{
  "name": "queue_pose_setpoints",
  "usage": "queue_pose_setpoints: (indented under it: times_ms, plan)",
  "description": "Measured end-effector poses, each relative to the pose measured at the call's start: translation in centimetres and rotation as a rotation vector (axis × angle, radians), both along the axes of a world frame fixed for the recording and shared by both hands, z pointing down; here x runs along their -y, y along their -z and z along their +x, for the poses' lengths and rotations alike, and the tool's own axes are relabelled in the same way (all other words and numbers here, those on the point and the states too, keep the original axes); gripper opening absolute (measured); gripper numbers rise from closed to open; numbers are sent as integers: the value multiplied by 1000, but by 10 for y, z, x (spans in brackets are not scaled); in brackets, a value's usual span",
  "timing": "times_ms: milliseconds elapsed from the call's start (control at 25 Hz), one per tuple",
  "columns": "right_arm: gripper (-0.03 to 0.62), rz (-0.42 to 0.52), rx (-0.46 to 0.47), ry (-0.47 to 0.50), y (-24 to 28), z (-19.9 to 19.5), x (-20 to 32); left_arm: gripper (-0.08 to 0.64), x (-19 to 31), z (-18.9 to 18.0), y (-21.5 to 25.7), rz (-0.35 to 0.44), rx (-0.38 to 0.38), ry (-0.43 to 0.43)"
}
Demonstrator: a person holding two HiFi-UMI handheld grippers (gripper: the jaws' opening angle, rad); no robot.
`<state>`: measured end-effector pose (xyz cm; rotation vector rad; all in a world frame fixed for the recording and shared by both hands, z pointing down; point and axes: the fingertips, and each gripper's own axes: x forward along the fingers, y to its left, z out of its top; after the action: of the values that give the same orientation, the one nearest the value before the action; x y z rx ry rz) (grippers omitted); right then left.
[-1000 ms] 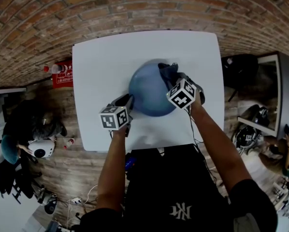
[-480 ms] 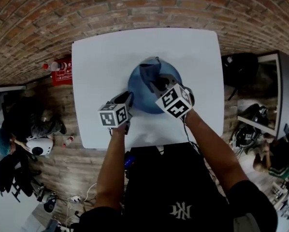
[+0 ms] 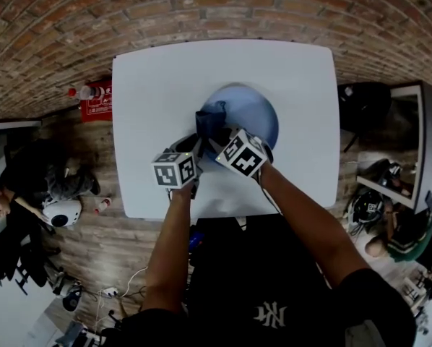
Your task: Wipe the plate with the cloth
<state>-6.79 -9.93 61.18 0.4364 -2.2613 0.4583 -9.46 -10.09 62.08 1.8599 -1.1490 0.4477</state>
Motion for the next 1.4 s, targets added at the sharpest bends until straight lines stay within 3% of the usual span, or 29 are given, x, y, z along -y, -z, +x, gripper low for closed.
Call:
queue_pose_setpoints:
  times_ms: [360,720,1120,1400]
  plan:
    - [66,46,-73,89,-12,0,0,67,-1,-1,-2,-3,3,-9]
    - [66,90,-137,68,-12,34,4,69,-1,-1,-1,-1,3,-13]
    - [66,103,-237,-27,-15,90,24,69,-1,-1,-2,8,4,-8]
    - [66,120,-381,-65,-18,128,35,69,-2,-2,-2,6,9,-9]
